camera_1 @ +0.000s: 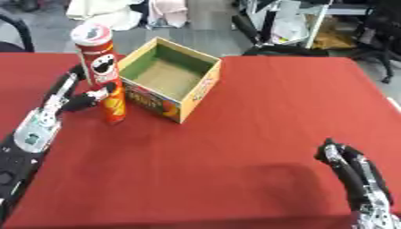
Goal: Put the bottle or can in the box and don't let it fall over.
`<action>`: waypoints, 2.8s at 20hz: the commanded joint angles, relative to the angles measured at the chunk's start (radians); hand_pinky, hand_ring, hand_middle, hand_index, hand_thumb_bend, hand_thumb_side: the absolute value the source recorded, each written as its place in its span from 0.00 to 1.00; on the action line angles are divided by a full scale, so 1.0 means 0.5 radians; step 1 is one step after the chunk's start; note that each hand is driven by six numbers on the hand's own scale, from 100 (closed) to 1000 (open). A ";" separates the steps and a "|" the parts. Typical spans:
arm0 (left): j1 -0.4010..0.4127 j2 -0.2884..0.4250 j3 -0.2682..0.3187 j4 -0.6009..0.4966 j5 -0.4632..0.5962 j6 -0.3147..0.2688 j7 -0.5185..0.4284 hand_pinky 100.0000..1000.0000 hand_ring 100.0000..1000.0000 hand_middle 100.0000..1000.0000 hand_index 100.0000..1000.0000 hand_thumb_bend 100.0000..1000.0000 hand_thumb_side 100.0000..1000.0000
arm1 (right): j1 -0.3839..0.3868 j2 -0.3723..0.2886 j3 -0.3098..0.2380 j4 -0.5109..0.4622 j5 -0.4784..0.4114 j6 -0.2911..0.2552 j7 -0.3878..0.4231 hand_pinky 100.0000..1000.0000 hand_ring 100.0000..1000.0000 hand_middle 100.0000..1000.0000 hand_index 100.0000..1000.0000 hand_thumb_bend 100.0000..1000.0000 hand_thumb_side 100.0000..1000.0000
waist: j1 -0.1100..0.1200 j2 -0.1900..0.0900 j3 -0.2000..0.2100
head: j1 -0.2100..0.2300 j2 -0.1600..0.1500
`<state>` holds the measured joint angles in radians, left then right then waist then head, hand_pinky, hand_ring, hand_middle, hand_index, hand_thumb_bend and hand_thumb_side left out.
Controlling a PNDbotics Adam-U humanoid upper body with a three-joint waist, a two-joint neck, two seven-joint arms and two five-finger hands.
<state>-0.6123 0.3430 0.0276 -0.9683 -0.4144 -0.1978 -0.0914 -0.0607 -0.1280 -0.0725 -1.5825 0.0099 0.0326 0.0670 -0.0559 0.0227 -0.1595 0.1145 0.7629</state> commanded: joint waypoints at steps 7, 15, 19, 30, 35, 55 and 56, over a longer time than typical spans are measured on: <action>-0.036 0.043 -0.005 0.001 0.107 0.044 -0.003 1.00 1.00 0.89 0.54 0.00 0.04 | -0.019 -0.039 -0.003 -0.017 -0.007 -0.004 0.003 0.78 0.59 0.48 0.51 0.00 0.51 | 0.003 -0.025 -0.002 | 0.006 -0.003; -0.039 0.051 -0.001 -0.047 0.208 0.064 0.097 1.00 0.99 0.86 0.43 0.00 0.17 | -0.019 -0.043 -0.004 -0.013 -0.006 -0.006 0.003 0.78 0.59 0.48 0.51 0.00 0.51 | 0.001 -0.026 0.003 | 0.004 -0.006; -0.044 0.061 0.007 -0.125 0.311 0.087 0.184 1.00 0.98 0.85 0.41 0.00 0.23 | -0.021 -0.043 -0.003 -0.013 -0.006 -0.007 0.003 0.78 0.59 0.48 0.51 0.00 0.51 | 0.000 -0.026 0.007 | 0.006 -0.002; -0.297 0.077 -0.040 -0.186 0.538 0.173 0.290 1.00 0.97 0.85 0.39 0.00 0.26 | -0.021 -0.040 0.023 -0.004 -0.007 -0.010 0.030 0.78 0.59 0.48 0.52 0.00 0.50 | -0.015 -0.029 -0.039 | 0.044 -0.003; -0.482 0.021 -0.085 0.028 0.475 0.156 0.350 1.00 0.98 0.86 0.42 0.00 0.18 | -0.025 -0.034 0.047 0.003 -0.010 -0.010 0.054 0.78 0.59 0.48 0.52 0.00 0.51 | -0.022 -0.023 -0.109 | 0.080 -0.019; -0.512 -0.114 -0.200 0.154 -0.304 -0.060 0.261 1.00 1.00 0.94 1.00 0.75 0.84 | -0.039 -0.015 0.061 0.004 -0.014 -0.009 0.077 0.78 0.59 0.48 0.52 0.00 0.51 | -0.031 -0.017 -0.163 | 0.082 -0.043; -0.494 -0.100 -0.195 0.117 -0.272 -0.055 0.271 1.00 1.00 0.94 1.00 0.72 0.81 | -0.040 -0.015 0.058 0.004 -0.014 -0.009 0.075 0.78 0.59 0.48 0.52 0.00 0.51 | -0.031 -0.016 -0.159 | 0.078 -0.046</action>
<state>-0.8408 0.2683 -0.0800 -0.8791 -0.5501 -0.2270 0.0322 -0.0697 -0.1271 -0.0412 -1.5706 0.0065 0.0296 0.1028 -0.0726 0.0231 -0.2380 0.1563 0.7531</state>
